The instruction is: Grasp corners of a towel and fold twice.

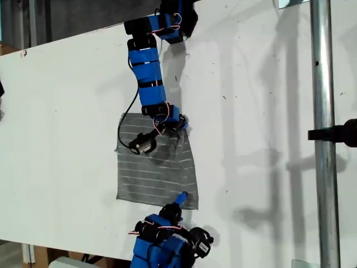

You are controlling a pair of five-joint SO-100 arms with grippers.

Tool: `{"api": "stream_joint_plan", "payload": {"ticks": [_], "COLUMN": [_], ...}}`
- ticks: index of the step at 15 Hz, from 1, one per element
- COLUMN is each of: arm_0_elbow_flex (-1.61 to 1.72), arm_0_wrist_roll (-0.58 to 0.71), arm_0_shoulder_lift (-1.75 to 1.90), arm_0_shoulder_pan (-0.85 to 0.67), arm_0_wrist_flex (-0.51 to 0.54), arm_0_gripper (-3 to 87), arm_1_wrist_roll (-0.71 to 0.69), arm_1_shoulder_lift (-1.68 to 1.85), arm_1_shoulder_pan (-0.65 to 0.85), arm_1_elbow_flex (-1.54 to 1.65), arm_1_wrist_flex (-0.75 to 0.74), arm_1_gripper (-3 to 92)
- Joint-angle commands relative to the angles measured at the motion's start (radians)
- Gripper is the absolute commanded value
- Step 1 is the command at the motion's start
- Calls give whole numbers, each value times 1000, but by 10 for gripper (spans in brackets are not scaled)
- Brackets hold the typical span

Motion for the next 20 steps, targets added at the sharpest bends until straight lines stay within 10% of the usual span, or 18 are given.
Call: {"api": "stream_joint_plan", "payload": {"ticks": [1, 8, 13, 20], "arm_0_elbow_flex": [-11, -37, -61, -51], "arm_0_wrist_roll": [34, 74, 14, -11], "arm_0_shoulder_lift": [-40, -380, -535, -350], "arm_0_shoulder_pan": [8, -35, -46, -14], "arm_0_wrist_flex": [-26, -189, -258, -181], "arm_0_gripper": [421, 391, -28, -28], "arm_1_wrist_roll": [-3, 14, 29, 25], "arm_1_shoulder_lift": [91, 123, 124, 130], "arm_1_shoulder_pan": [-8, -15, -26, -26], "arm_1_elbow_flex": [-11, -8, 11, 14], "arm_1_wrist_flex": [-12, -3, 2, 0], "arm_1_gripper": [-1, -1, -1, -1]}}
